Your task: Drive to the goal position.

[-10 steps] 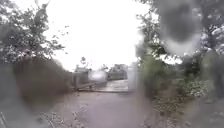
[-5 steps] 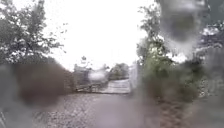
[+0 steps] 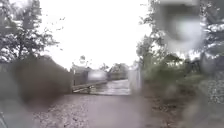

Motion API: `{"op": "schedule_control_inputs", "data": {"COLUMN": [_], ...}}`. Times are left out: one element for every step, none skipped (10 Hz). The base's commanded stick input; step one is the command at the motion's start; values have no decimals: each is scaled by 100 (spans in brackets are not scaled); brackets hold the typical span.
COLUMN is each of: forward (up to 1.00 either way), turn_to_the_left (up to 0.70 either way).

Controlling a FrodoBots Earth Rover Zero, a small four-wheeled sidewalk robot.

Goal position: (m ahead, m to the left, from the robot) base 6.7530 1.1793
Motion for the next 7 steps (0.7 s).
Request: {"op": "schedule_control_inputs", "data": {"forward": [70,70,70,70,70,70,70], "turn_to_the_left": [0,0,0,0,0,0,0]}}
